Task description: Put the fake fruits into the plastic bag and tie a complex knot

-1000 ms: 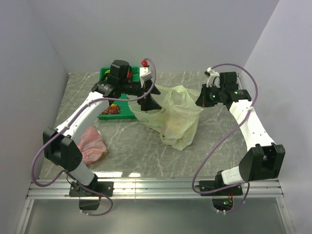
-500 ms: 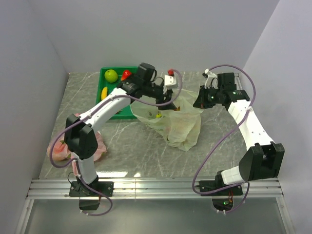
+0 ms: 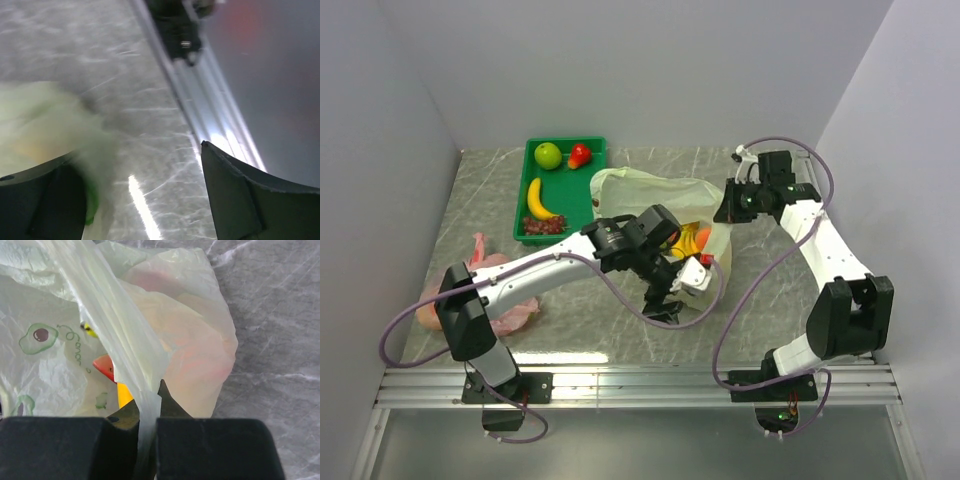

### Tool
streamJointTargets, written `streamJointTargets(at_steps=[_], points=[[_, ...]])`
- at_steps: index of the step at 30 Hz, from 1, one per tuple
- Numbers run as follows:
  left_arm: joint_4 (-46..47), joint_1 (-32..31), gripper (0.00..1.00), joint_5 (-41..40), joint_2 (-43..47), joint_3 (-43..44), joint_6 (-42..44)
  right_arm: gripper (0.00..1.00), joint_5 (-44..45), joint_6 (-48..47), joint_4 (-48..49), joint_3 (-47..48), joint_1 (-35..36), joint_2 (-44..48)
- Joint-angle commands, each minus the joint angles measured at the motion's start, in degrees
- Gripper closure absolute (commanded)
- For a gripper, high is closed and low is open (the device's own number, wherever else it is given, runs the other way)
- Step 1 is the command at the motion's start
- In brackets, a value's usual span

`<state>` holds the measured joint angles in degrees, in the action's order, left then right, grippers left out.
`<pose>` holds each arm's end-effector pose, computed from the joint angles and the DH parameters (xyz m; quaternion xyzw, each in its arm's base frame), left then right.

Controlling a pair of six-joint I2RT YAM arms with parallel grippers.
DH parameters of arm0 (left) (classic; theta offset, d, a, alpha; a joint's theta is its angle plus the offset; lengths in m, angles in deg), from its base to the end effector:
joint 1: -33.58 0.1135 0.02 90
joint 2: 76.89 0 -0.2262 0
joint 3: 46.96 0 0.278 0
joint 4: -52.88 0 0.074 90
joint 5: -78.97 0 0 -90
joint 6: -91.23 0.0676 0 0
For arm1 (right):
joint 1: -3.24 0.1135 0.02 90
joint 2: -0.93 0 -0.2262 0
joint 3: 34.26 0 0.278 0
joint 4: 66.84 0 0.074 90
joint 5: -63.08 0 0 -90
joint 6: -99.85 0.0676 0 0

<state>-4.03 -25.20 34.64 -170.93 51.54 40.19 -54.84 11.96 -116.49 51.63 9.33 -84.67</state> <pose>0.1592 -0.3560 0.2646 0.7394 0.4799 -0.4130 0.2290 0.3623 0.0705 0.2390 -0.1153 0.9066 0.2497 0.3200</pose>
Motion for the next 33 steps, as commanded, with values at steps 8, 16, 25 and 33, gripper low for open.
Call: streamJointTargets(at_steps=[8,16,25,33], points=[[18.43,8.59,0.02,-10.85,13.09,2.81,-15.14,1.00,-1.27,-3.06,4.14,-2.68,3.31,2.46],[19.15,21.23,0.09,-7.81,17.22,2.02,-14.53,1.00,2.08,-6.15,4.14,-3.91,6.83,5.18],[-9.06,54.54,0.34,2.50,7.40,3.87,15.58,1.00,3.22,-7.47,3.17,-4.34,6.83,5.97],[-12.95,58.70,0.34,-6.29,-7.55,7.20,23.18,1.00,3.49,-7.56,3.00,-4.79,6.74,5.97]])
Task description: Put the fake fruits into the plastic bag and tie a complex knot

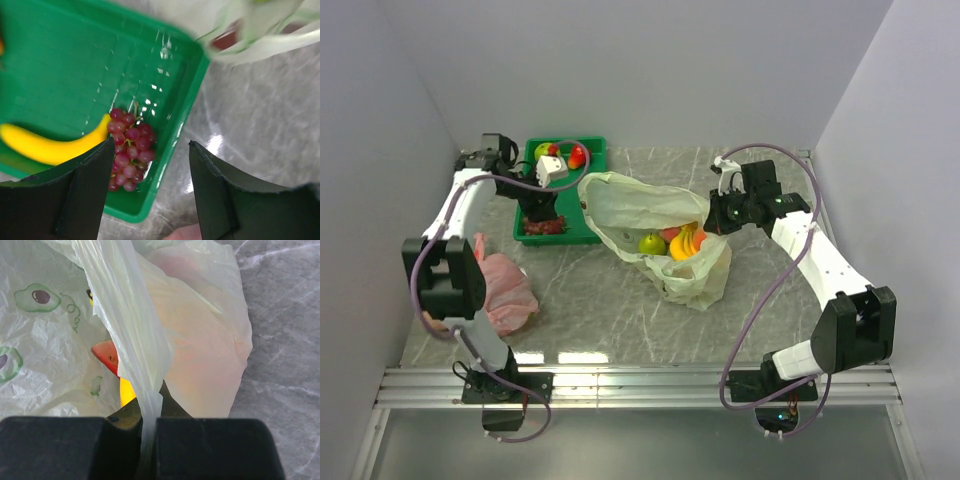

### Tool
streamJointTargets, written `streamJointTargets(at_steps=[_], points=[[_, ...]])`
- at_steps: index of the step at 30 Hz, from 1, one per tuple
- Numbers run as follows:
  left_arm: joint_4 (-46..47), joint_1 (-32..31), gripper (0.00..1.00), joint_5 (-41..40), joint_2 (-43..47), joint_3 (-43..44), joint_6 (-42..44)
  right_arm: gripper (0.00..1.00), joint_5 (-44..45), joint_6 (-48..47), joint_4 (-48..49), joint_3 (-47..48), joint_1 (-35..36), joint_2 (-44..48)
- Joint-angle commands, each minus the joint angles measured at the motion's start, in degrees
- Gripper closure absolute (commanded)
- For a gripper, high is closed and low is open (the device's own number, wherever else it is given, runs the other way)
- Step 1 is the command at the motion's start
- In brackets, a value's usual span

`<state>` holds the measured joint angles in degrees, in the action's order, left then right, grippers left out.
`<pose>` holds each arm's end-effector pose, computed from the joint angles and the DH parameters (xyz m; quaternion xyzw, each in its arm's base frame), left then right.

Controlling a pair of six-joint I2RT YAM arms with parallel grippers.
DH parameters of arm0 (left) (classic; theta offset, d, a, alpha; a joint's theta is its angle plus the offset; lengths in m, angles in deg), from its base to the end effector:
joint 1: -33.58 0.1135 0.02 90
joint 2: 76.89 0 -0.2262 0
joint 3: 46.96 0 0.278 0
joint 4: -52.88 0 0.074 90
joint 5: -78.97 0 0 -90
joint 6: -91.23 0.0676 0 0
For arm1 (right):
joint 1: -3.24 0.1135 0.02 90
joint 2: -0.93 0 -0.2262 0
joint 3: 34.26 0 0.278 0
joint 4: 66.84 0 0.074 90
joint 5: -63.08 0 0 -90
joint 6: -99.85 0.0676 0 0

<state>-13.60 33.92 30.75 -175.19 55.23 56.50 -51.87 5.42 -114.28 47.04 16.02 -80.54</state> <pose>0.3875 -0.0427 0.2457 0.4936 0.7664 -0.2032 0.3574 0.3405 0.1065 0.2365 -0.2134 0.8884 0.2266 0.3374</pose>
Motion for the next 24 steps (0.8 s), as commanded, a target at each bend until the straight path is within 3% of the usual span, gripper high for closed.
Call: streamJointTargets(at_steps=[1,7,16,24], points=[[-2.59,-0.43,0.34,-3.54,-4.43,3.95,7.05,1.00,0.60,-1.11,0.71,-0.11,0.06,1.84],[-1.26,-0.43,0.28,-11.01,-14.01,9.31,7.40,1.00,1.04,-0.94,0.35,-0.11,-0.29,2.02],[-5.39,-0.43,0.32,-17.60,-18.85,10.11,13.37,1.00,1.05,-0.76,0.18,-0.11,-0.73,1.75],[-8.22,1.07,0.19,-18.49,-23.42,11.43,13.38,1.00,1.04,-0.41,0.53,-0.11,-0.82,1.49]])
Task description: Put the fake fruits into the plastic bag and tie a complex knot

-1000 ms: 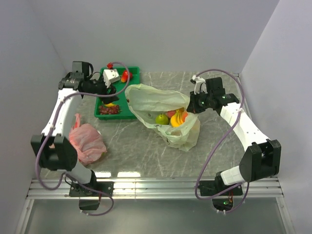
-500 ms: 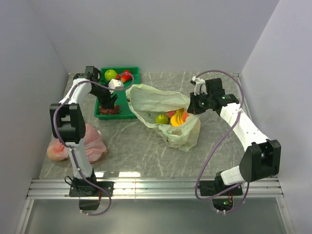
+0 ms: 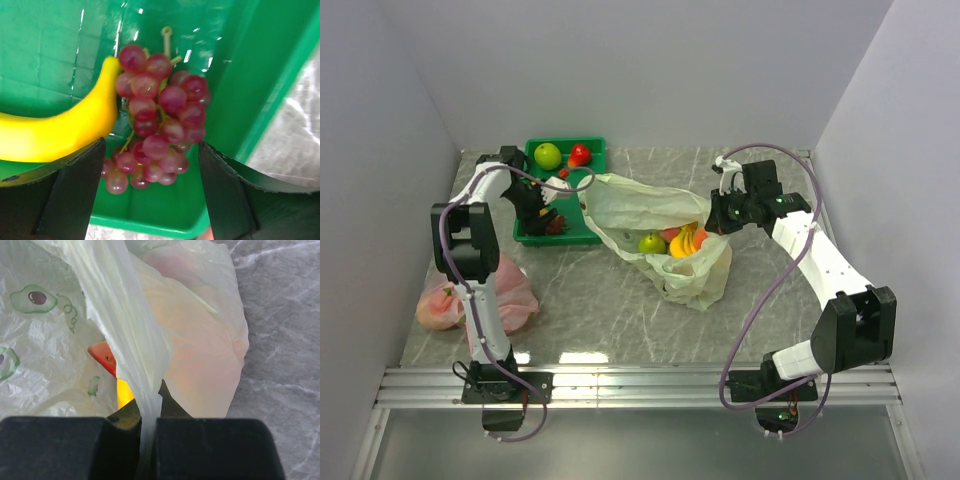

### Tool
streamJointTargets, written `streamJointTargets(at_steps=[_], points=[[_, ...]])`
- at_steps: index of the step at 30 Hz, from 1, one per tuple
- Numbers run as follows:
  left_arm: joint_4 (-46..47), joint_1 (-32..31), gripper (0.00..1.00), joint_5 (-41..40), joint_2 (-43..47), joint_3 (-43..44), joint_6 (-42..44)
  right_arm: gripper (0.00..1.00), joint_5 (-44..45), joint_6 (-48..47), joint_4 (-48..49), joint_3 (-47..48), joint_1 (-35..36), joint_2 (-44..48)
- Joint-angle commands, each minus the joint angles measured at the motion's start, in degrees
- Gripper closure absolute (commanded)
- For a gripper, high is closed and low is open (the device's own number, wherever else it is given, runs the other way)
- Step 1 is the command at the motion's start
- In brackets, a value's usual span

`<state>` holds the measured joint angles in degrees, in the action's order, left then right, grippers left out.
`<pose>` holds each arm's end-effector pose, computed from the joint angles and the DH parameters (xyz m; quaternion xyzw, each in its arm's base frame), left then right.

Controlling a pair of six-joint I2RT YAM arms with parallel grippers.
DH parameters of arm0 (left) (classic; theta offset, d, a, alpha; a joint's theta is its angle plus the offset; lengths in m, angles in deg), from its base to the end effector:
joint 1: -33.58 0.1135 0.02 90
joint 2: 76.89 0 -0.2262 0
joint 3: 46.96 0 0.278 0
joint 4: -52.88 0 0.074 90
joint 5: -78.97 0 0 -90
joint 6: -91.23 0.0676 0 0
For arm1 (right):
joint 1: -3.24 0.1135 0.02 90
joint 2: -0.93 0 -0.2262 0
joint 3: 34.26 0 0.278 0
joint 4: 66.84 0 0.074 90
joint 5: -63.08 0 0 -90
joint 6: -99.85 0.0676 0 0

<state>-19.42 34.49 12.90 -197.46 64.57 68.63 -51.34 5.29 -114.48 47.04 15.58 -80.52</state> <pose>0.4304 -0.0206 0.1303 0.5479 0.8072 -0.1296 0.1772 0.3413 0.1033 0.2361 -0.2093 0.8907 0.2207 0.3377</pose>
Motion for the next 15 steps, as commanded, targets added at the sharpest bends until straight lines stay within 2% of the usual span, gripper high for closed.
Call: streamJointTargets(at_steps=[1,5,11,12,13,15], points=[[0.13,0.41,0.19,-0.81,-1.42,1.75,1.07,1.00,0.52,-0.28,0.64,-0.19,-0.39,1.47],[4.54,0.15,0.19,-2.04,-4.04,1.65,-1.03,1.00,0.52,-0.28,0.37,-0.11,-0.56,1.38],[5.42,-0.47,0.24,-0.46,-8.71,5.70,-2.27,1.00,0.43,0.34,0.46,0.51,-0.65,0.68],[6.21,-0.47,0.27,-0.02,-8.71,5.61,-2.53,1.00,0.26,0.34,0.46,0.59,-0.74,0.59],[6.13,-0.47,0.37,0.33,-8.71,5.79,-2.62,1.00,0.34,0.34,0.46,0.86,-0.74,0.50],[5.35,-0.47,0.51,2.08,-8.01,5.87,-2.80,1.00,0.34,0.25,0.20,1.03,-0.74,0.50]])
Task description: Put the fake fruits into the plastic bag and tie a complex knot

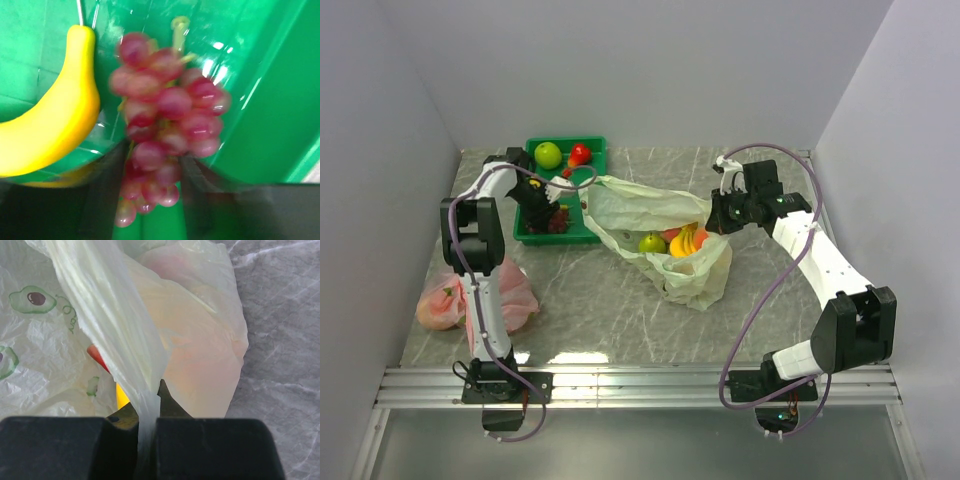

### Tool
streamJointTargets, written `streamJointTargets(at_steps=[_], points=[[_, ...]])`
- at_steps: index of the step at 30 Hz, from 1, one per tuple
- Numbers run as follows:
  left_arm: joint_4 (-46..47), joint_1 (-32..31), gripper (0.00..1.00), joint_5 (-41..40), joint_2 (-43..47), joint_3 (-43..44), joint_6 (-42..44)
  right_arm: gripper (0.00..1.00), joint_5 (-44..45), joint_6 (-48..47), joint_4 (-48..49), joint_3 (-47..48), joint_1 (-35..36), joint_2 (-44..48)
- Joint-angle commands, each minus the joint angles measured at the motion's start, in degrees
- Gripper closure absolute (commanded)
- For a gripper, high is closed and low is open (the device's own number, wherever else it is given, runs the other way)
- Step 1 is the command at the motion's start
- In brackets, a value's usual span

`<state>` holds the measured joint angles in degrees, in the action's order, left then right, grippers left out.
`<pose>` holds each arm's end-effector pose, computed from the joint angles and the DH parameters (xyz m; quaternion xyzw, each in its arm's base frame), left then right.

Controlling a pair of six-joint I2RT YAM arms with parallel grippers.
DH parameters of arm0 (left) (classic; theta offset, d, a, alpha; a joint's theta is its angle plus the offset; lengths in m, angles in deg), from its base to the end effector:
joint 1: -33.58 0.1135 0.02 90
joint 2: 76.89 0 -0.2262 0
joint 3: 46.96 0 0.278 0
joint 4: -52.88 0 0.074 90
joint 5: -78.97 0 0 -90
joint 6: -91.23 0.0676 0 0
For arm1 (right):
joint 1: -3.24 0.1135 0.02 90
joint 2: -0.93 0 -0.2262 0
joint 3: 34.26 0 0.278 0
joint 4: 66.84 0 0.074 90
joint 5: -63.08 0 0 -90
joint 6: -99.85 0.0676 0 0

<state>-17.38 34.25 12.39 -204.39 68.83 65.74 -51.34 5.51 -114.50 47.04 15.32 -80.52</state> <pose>0.4492 -0.0216 0.1018 0.5285 0.8216 -0.1337 0.1668 0.3417 0.1017 0.2360 -0.2056 0.8917 0.2206 0.3377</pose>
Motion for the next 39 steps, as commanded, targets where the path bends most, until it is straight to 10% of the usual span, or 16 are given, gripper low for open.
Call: streamJointTargets(at_steps=[1,10,25,39], points=[[2.96,-0.23,0.63,3.03,-0.65,1.61,0.09,1.00,0.34,-0.06,0.22,1.03,-0.56,0.59],[-0.64,2.06,0.99,11.11,11.20,-0.40,-0.61,1.00,-0.45,0.47,1.71,-0.11,-0.65,0.59],[-2.05,-0.23,0.99,27.20,27.73,5.11,-11.49,1.00,-1.68,1.70,3.47,0.42,-0.56,-1.17],[18.51,-27.01,1.00,25.27,33.21,-1.29,-27.07,1.00,-3.00,2.49,3.82,0.59,-0.48,-2.05]])
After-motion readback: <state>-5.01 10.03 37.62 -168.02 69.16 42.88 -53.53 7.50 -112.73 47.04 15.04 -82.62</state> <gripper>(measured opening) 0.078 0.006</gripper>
